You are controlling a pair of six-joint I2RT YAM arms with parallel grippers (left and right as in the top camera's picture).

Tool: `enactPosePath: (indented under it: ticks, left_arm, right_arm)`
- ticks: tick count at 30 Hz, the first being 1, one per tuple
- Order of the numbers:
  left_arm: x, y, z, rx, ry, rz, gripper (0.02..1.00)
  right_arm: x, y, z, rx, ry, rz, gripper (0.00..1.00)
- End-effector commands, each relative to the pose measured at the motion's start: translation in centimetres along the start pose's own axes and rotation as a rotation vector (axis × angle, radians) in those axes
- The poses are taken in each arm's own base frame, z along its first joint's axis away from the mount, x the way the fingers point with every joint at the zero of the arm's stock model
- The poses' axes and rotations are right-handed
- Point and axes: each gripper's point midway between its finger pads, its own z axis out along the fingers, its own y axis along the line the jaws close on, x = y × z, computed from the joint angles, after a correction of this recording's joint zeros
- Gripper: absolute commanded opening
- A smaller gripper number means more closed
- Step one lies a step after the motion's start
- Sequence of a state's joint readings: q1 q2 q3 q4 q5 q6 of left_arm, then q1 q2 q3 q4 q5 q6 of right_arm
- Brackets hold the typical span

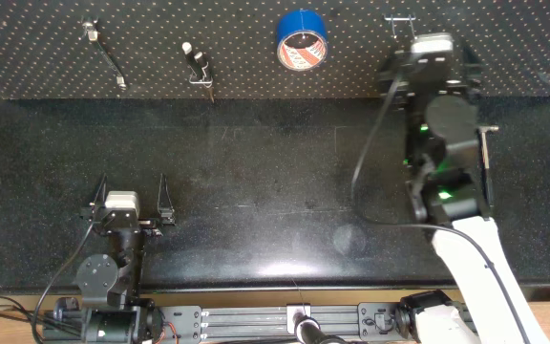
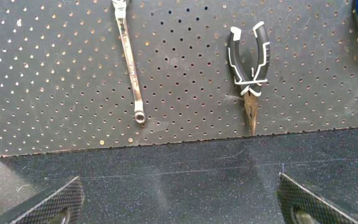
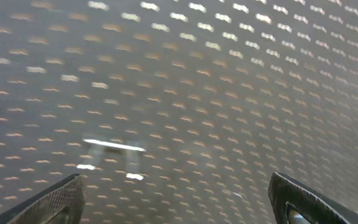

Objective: Place Tools Onto Pegboard

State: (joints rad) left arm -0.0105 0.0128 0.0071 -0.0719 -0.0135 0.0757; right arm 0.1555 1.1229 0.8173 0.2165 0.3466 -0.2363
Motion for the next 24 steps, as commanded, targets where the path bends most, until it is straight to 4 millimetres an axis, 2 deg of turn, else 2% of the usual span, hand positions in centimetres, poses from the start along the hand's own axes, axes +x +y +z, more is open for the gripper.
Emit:
enactPosePath:
  ticks: [1,4,8,11,17,19,20,24]
  left_arm:
    - [0.0,-0.3,0.0,0.017,-0.002,0.012,0.996]
    - [0.0,-0.3,0.0,0.017,-0.002,0.012,0.996]
    - [0.0,-0.3,0.0,0.017,-0.001,0.012,0.996]
    - [0.0,-0.3,0.0,0.017,-0.002,0.012,0.996]
    - [0.0,-0.3,0.0,0.017,-0.002,0.012,0.996]
    - [0.0,-0.3,0.0,0.017,-0.002,0.012,0.996]
    - [0.0,-0.3,0.0,0.017,-0.002,0.012,0.996]
    - [0.0,-0.3,0.0,0.017,-0.002,0.012,0.996]
  right_arm:
    - [-0.6,-4.2,-1.4,0.091,-0.01,0.079,0.95]
    - [-0.4,-6.1,-1.3,0.142,-0.008,0.091,0.95]
    - [0.2,-9.2,-1.2,0.224,-0.007,0.199,0.95]
    - [-0.3,-11.1,-1.5,0.267,-0.009,0.228,0.95]
    - [-1.0,-14.7,-2.8,0.318,0.154,0.205,0.95]
    - [0.5,-15.8,-4.3,0.334,0.281,0.222,0.95]
    - [2.0,-16.4,-5.1,0.358,0.354,0.271,0.95]
    - [6.6,-16.6,-6.5,0.303,0.525,0.385,0.95]
